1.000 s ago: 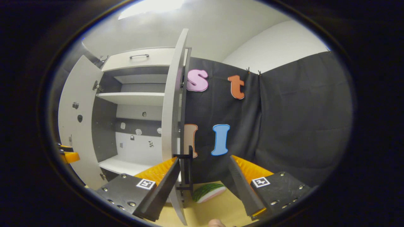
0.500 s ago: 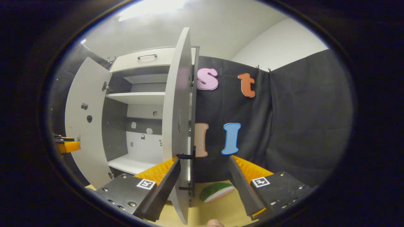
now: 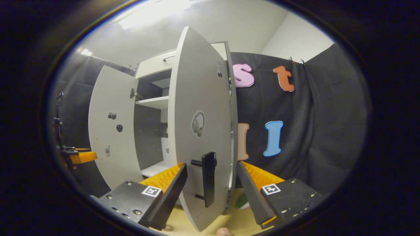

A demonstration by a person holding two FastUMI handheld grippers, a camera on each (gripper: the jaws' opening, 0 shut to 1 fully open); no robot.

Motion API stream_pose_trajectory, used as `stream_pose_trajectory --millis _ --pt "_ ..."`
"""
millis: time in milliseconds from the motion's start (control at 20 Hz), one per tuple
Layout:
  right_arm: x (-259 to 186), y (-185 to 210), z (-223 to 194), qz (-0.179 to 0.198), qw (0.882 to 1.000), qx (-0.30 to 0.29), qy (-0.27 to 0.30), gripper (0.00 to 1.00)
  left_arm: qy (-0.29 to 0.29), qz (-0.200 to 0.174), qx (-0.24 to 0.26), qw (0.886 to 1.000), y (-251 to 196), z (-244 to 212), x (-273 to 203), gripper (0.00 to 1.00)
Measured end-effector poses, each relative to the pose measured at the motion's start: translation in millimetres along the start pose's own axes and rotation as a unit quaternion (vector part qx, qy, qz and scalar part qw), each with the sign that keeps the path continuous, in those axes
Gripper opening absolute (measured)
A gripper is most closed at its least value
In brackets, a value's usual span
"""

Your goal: Grasp the bottle in the cabinet with the left hand and place it on the coaster, then close the right door with the right hand and the left door with the left hand.

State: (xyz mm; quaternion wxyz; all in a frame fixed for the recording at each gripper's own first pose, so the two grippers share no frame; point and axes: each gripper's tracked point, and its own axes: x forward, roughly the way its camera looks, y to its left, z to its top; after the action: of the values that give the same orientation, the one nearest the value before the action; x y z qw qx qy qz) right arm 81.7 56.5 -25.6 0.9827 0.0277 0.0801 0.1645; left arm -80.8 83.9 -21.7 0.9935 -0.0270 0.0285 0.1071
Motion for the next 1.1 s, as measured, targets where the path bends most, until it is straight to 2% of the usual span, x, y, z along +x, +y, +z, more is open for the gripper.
stream_pose_trajectory --millis 250,300,550,650,850,900,950,1100 --pt "21.4 16.1 -6.2 0.042 0.999 0.020 0.013 0.95 0.001 0.018 -0.008 1.000 11.8 -2.8 -1.5 0.93" --pt "26.2 20.2 -6.6 0.053 0.998 0.026 0.017 0.92 -0.001 0.022 -0.006 1.000 15.3 -2.1 -0.9 0.93" --pt "50.8 41.4 -7.2 0.087 0.995 0.030 0.024 0.99 -0.003 0.041 -0.006 0.999 25.3 -1.1 1.2 0.93" --pt "62.2 47.6 -6.0 0.094 0.995 0.021 0.025 0.96 -0.006 0.051 -0.004 0.999 33.0 0.6 -1.9 0.93" --pt "79.9 66.2 -8.0 0.112 0.993 0.016 0.021 1.00 -0.007 0.078 -0.004 0.997 52.5 0.8 -10.6 0.93" --pt "84.6 70.4 -9.4 0.113 0.993 0.020 0.022 0.97 -0.007 0.085 -0.005 0.996 57.5 0.7 -14.1 0.93" --pt "89.4 74.6 -11.0 0.114 0.993 0.024 0.024 1.00 -0.006 0.091 -0.006 0.996 62.9 0.1 -17.3 0.93" --pt "103.5 86.3 -11.3 0.110 0.993 0.028 0.025 1.00 -0.004 0.107 -0.010 0.994 67.5 -6.4 -14.7 0.93"
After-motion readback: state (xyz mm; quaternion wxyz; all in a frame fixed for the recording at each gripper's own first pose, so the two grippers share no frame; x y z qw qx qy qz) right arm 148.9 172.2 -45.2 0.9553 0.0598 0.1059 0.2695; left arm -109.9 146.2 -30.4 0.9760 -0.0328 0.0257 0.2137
